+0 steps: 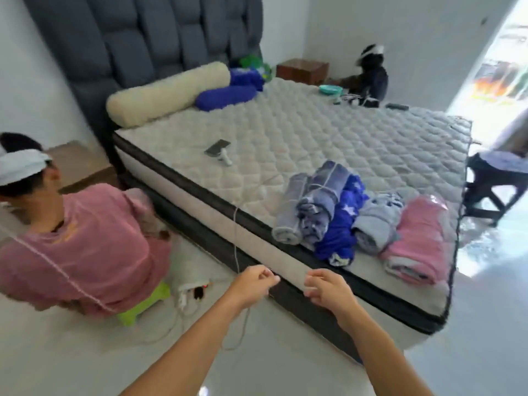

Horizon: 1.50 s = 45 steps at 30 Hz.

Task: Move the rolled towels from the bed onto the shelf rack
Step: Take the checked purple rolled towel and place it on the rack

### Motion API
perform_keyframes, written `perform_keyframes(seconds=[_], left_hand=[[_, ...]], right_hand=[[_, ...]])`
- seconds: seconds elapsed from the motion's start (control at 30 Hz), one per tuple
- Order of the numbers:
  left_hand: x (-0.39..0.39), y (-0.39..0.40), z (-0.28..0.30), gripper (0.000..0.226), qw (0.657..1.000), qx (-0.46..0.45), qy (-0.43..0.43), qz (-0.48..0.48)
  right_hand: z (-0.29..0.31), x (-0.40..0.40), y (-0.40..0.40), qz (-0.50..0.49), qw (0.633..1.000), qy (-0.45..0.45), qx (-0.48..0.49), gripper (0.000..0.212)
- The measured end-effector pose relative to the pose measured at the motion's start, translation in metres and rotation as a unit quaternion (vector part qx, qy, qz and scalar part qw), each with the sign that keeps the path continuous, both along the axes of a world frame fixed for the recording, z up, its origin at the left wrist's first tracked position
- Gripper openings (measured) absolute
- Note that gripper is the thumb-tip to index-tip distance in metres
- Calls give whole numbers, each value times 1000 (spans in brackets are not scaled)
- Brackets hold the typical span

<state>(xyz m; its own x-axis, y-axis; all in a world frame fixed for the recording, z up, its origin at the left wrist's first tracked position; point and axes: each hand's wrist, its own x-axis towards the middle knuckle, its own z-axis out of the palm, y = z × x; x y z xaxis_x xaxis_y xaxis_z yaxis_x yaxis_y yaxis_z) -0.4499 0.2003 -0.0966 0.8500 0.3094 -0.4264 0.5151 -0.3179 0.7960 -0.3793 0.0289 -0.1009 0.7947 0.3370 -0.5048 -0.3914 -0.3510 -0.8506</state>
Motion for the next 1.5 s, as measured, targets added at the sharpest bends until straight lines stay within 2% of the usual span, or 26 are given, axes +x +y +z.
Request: perform_keyframes(seconds=[0.2,0.3,0.4,0.47,0.6,0.77,0.83,0.93,1.07,1.17,1.27,1.33,1.43,1.5], left_hand=[[125,-73,-18,17,992,-52,30,-113],[181,-81,-23,35,984,-159,82,-25],[226,-58,-23,62,920,-328,160,141],[252,-35,-32,72,889,-369,178,205],[290,-6,-47,76,862,-407,205,221],[314,9,-64,84,822,-465,233,230],[323,16,-67,81,808,-476,242,250],[333,25,-68,65,784,-487,262,283],[350,27,-66,68,780,-487,296,259],[365,21,-77,79,767,-494,312,265],[380,15,-87,89,770,-472,307,302],[387,12,-91,92,772,-449,308,329],[390,11,-99,94,774,-442,306,335],[390,12,-105,86,773,-442,302,340]], right_hand=[[-22,46,-87,-176,984,24,-4,9],[-26,88,-94,-212,977,16,-8,5],[-28,136,-83,-211,977,21,-17,5],[-28,171,-69,-201,979,18,-16,9],[-34,248,-38,-209,978,7,-4,18],[-50,290,-3,-173,984,40,-17,32],[-51,315,5,-150,987,37,-47,38],[-49,360,16,-135,988,5,-78,48],[-35,425,29,-97,985,-91,-108,53],[-37,470,34,-55,978,-150,-138,68],[-45,501,37,10,978,-146,-150,76],[-55,516,38,54,977,-111,-172,75],[-72,523,38,67,981,-75,-168,47],[-77,523,39,60,982,-87,-158,40]])
